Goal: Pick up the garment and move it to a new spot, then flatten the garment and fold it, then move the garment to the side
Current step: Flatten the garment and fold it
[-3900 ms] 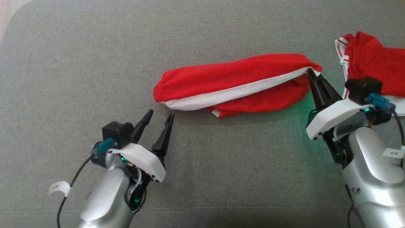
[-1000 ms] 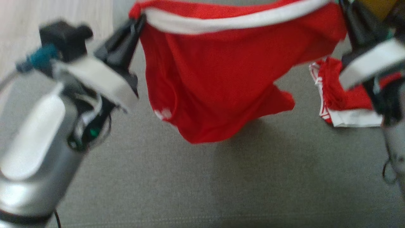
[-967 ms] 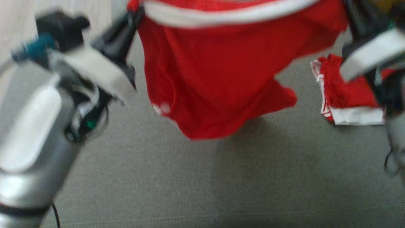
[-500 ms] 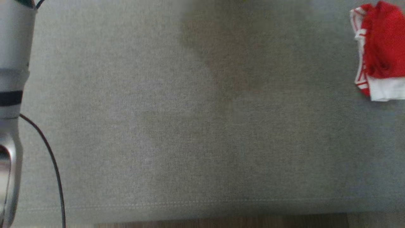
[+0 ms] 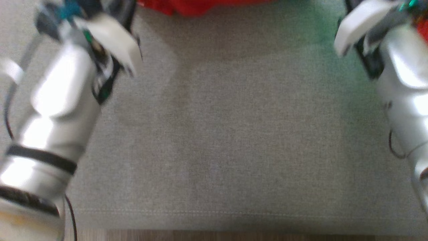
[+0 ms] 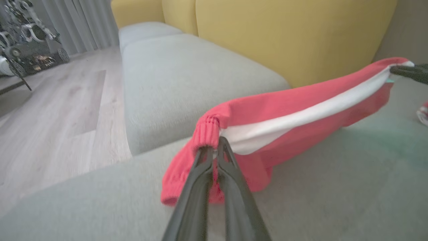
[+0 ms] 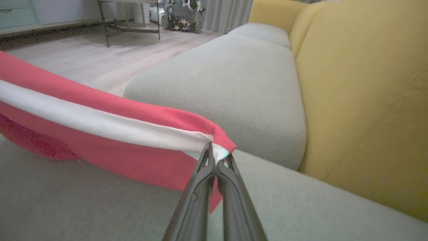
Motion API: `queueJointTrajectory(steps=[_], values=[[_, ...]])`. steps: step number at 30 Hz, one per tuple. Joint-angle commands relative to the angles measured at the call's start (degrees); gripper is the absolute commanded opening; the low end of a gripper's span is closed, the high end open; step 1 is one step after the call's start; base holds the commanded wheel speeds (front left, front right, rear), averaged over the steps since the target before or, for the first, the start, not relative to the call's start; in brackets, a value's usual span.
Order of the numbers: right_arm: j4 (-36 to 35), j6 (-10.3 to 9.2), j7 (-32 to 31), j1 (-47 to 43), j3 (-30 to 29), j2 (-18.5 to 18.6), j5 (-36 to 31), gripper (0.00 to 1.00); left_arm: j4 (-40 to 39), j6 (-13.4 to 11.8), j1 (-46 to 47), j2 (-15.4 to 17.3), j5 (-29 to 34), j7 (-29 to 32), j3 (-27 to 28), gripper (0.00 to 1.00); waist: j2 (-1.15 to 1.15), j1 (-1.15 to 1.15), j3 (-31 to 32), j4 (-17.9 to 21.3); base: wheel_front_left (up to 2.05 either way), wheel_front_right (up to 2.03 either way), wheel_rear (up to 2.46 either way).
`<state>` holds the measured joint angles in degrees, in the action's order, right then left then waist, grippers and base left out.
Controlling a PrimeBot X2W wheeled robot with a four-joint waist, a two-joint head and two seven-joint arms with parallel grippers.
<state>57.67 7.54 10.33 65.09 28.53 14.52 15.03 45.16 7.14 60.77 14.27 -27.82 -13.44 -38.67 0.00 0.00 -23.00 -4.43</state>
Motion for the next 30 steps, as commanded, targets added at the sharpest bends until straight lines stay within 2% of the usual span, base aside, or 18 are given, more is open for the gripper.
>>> queueJointTrajectory(steps=[1, 8, 15, 17, 25, 30], values=[[-0.8, -0.05, 0.5, -0.8, 1.4, -0.4, 1.0, 0.00, -1.0, 0.2, 0.6, 2.3, 0.1, -0.6, 0.8, 0.00, 0.00, 0.00, 1.2, -0.4, 0.00, 0.00, 0.00], [0.7, -0.05, -1.7, -8.6, 10.3, 2.5, 7.7, 0.00, -1.8, 0.3, -9.8, 3.2, -2.4, -1.3, -6.1, 0.00, 0.00, 0.00, 5.9, -0.6, 0.00, 0.00, 0.00], [-2.1, -0.05, -5.6, -14.5, 19.5, 8.3, 14.6, 0.00, -3.0, 0.3, -16.0, 4.0, -2.5, -1.5, -10.8, 0.00, 0.00, 0.00, 10.2, -0.4, 0.00, 0.00, 0.00], [-3.8, -0.05, -7.3, -16.5, 23.0, 10.9, 17.4, 0.00, -3.4, 0.3, -18.2, 3.7, -2.0, -1.5, -11.8, 0.00, 0.00, 0.00, 11.7, -0.1, 0.00, 0.00, 0.00], [-9.9, -0.05, -10.9, -20.7, 30.5, 17.5, 24.4, 0.00, -5.4, 0.3, -24.5, 3.4, -1.6, -1.5, -13.0, 0.00, 0.00, 0.00, 16.3, 1.2, 0.00, 0.00, 0.00], [-16.3, -0.05, -14.4, -23.7, 35.6, 22.4, 29.8, 0.00, -7.1, 0.3, -29.6, 3.9, -5.1, -0.1, -14.9, 0.00, 0.00, 0.00, 19.5, 2.0, 0.00, 0.00, 0.00]])
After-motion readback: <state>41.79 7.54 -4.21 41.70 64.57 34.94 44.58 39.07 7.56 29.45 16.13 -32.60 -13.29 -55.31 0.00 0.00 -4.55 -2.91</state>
